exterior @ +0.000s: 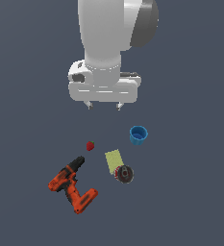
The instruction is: Pick up a designated object from a clutter of objects.
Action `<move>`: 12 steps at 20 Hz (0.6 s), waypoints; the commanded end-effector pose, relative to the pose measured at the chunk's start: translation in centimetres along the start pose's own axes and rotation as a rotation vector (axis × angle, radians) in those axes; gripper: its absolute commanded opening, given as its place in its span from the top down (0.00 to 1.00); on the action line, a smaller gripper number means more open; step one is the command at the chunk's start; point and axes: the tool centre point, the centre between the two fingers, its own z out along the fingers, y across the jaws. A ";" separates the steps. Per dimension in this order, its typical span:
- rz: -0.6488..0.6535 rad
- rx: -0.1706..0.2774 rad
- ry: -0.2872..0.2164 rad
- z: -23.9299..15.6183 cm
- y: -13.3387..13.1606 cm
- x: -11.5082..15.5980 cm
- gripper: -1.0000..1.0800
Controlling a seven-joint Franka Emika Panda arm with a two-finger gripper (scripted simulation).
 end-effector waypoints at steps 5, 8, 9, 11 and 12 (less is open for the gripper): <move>-0.016 0.008 -0.005 -0.2 -0.9 -0.3 0.04; -0.038 0.020 -0.013 -0.3 -2.2 -0.7 0.04; -0.040 0.023 -0.014 -0.3 -2.4 -0.7 0.04; -0.041 0.023 -0.014 -0.3 -2.4 -0.8 0.04; -0.040 0.023 -0.014 -0.3 -2.4 -0.7 0.04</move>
